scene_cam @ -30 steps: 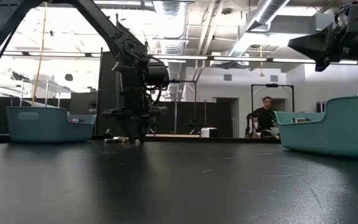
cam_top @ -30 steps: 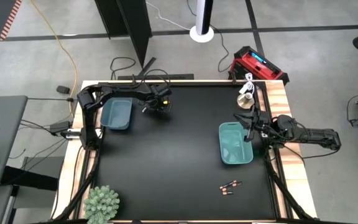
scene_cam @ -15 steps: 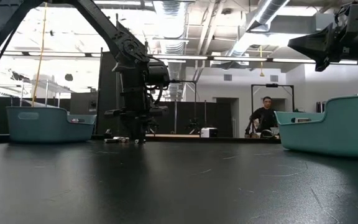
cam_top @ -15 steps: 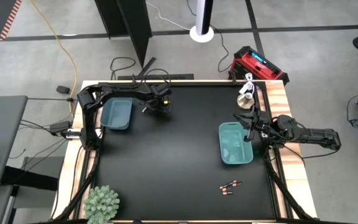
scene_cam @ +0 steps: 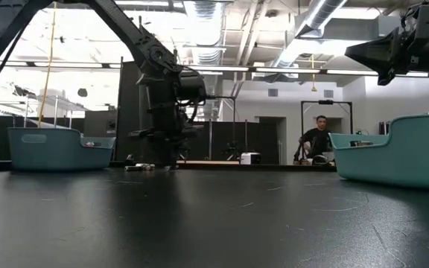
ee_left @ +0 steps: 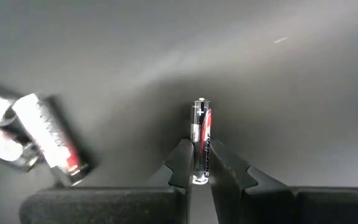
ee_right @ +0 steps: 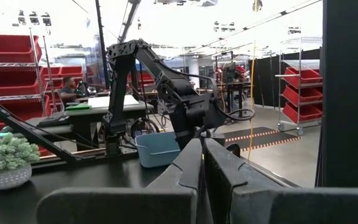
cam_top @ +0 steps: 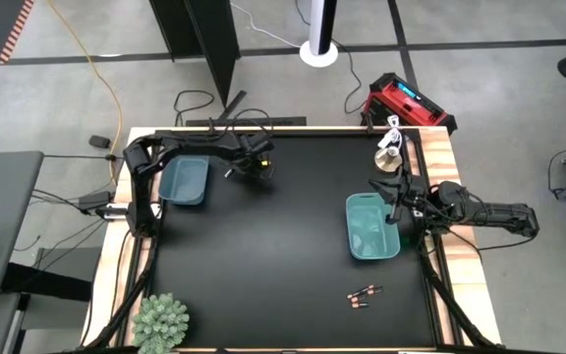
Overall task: Sort batteries
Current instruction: Put the silver battery into the blue bin
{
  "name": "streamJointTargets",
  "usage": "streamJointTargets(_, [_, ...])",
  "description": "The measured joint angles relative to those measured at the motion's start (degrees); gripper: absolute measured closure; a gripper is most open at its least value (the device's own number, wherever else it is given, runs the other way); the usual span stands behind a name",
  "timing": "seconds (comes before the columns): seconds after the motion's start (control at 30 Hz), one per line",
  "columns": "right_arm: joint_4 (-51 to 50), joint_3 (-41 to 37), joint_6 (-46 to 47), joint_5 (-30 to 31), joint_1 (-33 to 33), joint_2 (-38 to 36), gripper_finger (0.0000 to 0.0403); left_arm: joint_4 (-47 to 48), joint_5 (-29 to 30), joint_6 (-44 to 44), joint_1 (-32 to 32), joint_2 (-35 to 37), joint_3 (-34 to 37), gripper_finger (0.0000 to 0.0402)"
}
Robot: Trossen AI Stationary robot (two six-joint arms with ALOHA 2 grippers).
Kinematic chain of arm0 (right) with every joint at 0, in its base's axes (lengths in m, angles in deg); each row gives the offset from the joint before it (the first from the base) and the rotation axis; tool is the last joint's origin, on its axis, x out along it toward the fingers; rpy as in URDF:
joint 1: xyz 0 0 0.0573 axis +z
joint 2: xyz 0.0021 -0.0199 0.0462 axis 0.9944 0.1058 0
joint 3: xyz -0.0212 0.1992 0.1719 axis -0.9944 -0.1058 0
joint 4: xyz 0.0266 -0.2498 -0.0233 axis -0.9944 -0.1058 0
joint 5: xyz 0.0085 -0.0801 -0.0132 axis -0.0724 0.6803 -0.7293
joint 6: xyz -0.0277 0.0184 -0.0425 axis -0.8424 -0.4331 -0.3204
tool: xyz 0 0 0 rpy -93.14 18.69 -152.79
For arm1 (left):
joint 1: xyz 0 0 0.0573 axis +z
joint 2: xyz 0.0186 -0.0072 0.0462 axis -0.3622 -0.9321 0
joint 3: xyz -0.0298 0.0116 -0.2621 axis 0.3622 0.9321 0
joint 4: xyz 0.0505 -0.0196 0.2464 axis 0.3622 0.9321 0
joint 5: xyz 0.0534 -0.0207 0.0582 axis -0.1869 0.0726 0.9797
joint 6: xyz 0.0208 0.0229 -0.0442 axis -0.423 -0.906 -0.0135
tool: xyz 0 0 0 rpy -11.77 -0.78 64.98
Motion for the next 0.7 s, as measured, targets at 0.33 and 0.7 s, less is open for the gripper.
streamJointTargets(0.33, [0.1,0.0,0.0,0.0,0.0,0.0,0.0365,6.8,1.0,-1.7,-2.0,2.9,-4.9,0.0373])
streamJointTargets(0.7, [0.0,0.0,0.0,0.0,0.0,0.0,0.0365,26.4,9.2,4.5,-4.1,15.7,-5.5,0.0373])
